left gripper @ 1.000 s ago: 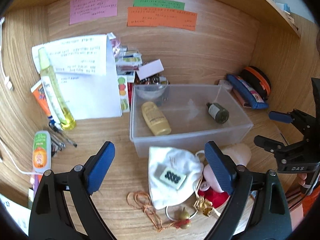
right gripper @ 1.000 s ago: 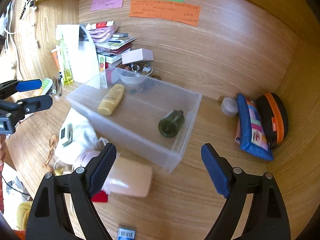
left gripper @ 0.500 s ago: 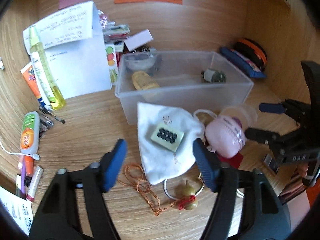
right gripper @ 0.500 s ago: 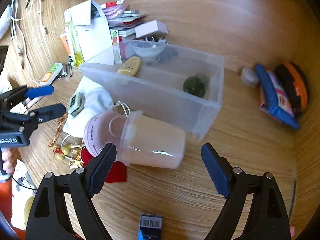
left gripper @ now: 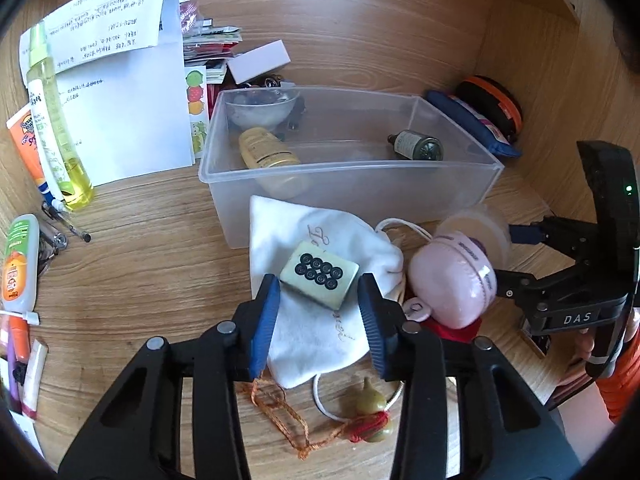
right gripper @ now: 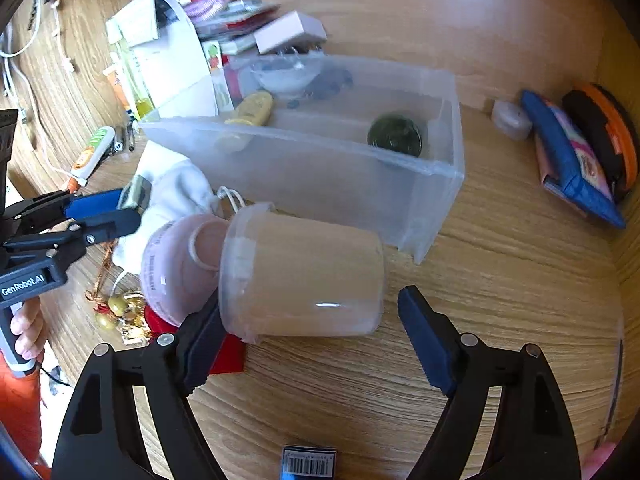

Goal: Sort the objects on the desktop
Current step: 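Grasp the dotted tile with the left gripper while the right grasps the white cup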

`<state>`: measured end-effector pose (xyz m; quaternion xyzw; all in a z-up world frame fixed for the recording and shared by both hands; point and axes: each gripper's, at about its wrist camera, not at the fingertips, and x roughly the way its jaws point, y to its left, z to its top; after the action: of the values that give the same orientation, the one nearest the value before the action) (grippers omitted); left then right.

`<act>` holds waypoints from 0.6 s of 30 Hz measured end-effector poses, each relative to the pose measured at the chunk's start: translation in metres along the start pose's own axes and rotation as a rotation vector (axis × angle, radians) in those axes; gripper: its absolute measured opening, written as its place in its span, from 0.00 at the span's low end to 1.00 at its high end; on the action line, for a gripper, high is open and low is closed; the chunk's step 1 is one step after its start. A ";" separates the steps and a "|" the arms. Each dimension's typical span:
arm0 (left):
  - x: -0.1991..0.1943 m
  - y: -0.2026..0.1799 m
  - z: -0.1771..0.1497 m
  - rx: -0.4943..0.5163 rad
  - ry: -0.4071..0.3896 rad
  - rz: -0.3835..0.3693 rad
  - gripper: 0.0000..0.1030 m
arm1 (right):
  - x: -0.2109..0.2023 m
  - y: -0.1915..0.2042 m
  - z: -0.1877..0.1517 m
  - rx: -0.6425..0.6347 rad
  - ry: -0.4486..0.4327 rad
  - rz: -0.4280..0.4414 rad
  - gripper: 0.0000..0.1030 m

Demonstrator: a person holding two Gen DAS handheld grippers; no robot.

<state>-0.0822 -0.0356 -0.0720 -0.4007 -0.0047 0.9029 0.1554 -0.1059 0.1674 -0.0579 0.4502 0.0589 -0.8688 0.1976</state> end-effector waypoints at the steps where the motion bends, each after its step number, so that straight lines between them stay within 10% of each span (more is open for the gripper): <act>1: 0.001 0.001 0.001 0.000 0.003 -0.001 0.39 | 0.002 -0.003 0.000 0.009 0.010 0.008 0.78; 18: 0.013 -0.005 0.011 0.059 -0.004 0.032 0.39 | 0.017 -0.006 0.005 0.011 0.007 0.074 0.61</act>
<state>-0.0973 -0.0261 -0.0732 -0.3940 0.0281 0.9059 0.1527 -0.1209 0.1667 -0.0694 0.4561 0.0380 -0.8597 0.2267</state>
